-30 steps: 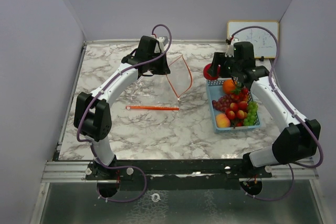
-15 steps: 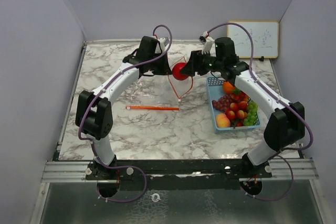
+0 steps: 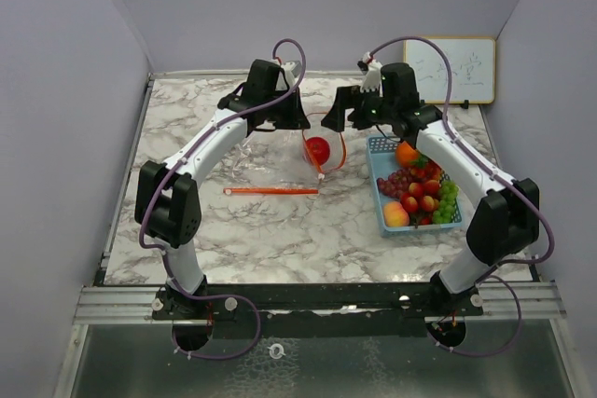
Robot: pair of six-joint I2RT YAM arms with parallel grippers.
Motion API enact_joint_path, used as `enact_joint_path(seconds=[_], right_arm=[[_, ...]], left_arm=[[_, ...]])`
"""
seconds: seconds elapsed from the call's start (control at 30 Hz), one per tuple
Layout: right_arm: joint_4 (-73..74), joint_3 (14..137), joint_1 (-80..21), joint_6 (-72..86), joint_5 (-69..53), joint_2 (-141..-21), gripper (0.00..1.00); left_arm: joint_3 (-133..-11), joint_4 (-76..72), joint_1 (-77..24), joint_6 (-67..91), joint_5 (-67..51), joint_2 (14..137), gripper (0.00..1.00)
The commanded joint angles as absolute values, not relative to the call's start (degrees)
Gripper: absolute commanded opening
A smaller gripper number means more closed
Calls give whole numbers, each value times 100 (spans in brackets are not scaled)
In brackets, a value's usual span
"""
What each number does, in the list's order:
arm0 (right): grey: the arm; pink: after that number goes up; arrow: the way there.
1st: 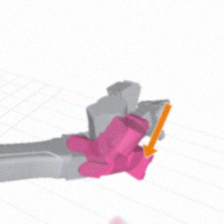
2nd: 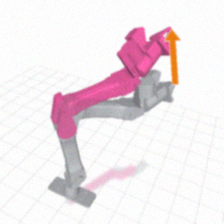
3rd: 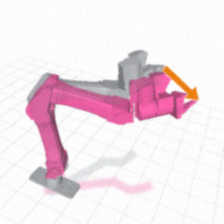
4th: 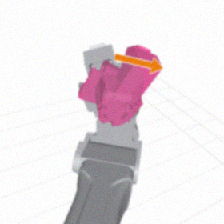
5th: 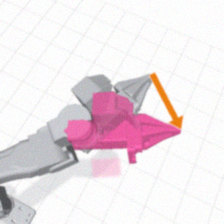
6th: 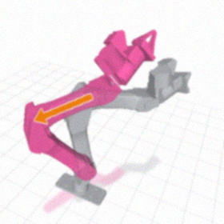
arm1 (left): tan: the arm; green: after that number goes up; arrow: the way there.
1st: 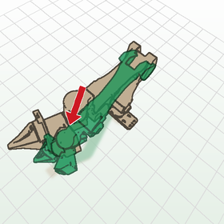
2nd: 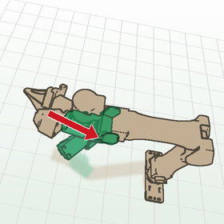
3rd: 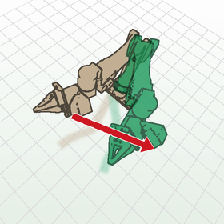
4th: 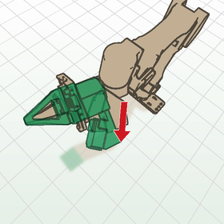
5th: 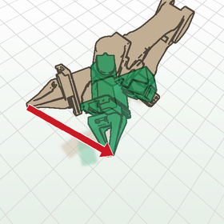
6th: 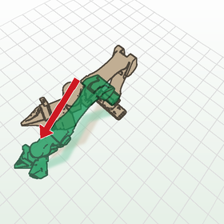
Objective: Place the food in the zip-top bag and seal the zipper
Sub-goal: Place the fake fruit in the zipper food storage bag, then pick up the fake fruit from the bin.
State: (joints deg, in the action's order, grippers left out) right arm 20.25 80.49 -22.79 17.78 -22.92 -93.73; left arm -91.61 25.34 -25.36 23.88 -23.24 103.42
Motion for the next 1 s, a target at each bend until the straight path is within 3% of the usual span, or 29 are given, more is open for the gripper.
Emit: enact_joint_path(seconds=[0.0,0.17,0.27,0.47,0.97], right_arm=[[2480,8385,-2276,1617,-1481,-8939,99],[3704,8377,-1957,2011,347,-8851,99],[4192,7970,-1236,2142,600,-8915,99],[3771,7295,-1028,1713,1071,-9036,100],[2758,7081,-1028,1288,1872,-10238,100]], left_arm=[[-9311,2369,-2558,2491,-2570,10415,0],[-9386,2437,-2558,2471,-2506,10351,0],[-9372,2436,-2558,2461,-2515,10290,0],[-9317,2457,-2562,2433,-2519,10244,0],[-9237,2436,-2564,2395,-2536,10249,0]])
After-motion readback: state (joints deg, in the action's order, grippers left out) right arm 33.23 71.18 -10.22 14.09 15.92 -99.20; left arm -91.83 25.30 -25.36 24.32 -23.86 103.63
